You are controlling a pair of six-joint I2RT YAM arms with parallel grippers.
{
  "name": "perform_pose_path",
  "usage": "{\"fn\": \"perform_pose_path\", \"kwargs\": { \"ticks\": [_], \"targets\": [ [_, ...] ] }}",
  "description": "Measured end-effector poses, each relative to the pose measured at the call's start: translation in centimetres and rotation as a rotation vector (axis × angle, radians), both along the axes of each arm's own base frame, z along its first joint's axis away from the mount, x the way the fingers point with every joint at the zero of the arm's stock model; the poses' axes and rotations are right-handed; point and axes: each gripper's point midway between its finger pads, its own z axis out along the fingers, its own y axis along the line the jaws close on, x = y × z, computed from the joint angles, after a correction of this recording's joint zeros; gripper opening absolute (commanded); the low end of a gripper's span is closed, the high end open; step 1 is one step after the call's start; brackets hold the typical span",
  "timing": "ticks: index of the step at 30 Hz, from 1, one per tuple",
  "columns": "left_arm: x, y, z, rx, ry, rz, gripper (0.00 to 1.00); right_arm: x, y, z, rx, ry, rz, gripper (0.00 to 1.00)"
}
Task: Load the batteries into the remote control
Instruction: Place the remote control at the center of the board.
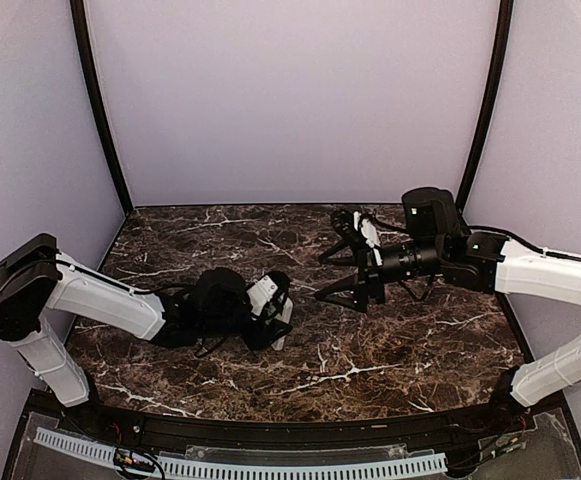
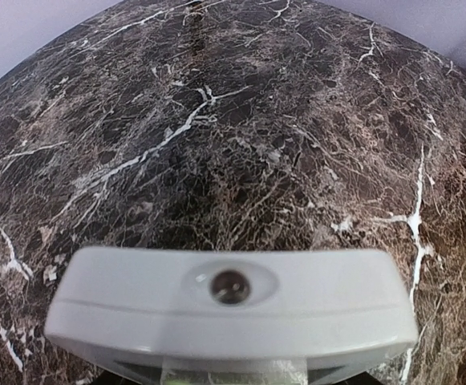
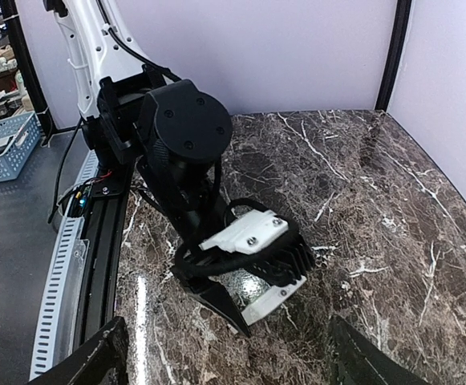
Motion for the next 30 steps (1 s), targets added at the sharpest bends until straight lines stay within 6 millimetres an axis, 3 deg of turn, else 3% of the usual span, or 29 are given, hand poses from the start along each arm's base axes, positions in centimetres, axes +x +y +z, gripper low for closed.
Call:
{"fn": "perform_pose_path", "kwargs": {
  "ticks": [5,9,12,25,30],
  "targets": [
    [1.2,-2.3,0.4,0.075,0.055,-0.013,0.00,-0.1,-0.3,0.6,0.011,-0.011,-0.010,0.81],
    [1.1,-3.1,-1.5,0.170,0.133,-0.046,0.00,-0.2,-0.8,1.4,0.026,-0.033,-0.022,0.81],
    [1.3,-4.1,-1.8,0.218,0.171,-0.069,0.01,-0.4,-1.1,1.9,0.036,-0.047,-0.028,0.81],
    [1.7,-5.8,-3.5,0.346,0.254,-0.121,0.11,-0.6,-2.0,2.9,0.043,-0.085,-0.051,0.81],
    [1.3,-6.8,-5.0,0.404,0.253,-0.143,0.21,-0.5,-2.2,3.1,0.043,-0.092,-0.060,0.82]
  ]
}}
